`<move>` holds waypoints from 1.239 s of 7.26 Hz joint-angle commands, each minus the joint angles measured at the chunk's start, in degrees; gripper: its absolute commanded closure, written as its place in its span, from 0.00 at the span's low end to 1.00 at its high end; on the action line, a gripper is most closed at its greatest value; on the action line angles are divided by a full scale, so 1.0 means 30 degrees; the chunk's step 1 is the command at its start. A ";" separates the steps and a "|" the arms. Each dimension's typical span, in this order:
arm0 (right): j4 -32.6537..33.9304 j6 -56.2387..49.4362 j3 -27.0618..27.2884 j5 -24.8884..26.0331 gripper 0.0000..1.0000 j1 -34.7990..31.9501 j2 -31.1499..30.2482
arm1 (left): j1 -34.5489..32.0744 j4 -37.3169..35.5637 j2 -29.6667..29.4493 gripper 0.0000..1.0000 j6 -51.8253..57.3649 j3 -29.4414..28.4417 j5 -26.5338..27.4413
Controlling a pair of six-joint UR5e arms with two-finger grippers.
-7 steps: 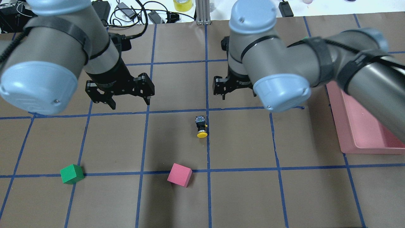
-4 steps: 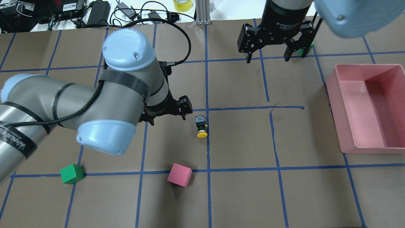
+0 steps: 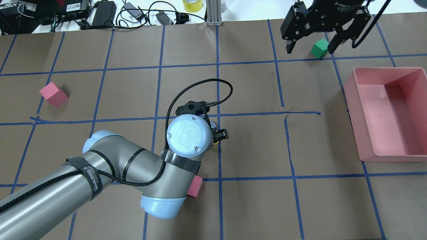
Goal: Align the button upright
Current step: 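Grasp the switch body with the left gripper, yellow cap facing the robot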
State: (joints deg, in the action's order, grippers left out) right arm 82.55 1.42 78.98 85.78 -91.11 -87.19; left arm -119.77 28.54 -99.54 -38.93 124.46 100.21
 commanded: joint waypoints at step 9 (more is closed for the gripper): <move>0.3214 0.0904 0.2002 0.2694 0.00 -0.1329 -0.0702 | -0.1825 -1.3603 -0.6664 0.22 0.1580 0.1461 0.3628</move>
State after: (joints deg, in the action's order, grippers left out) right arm 92.19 4.05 84.98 93.87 -95.16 -89.30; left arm -124.83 -8.71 -118.95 -34.47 128.53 110.66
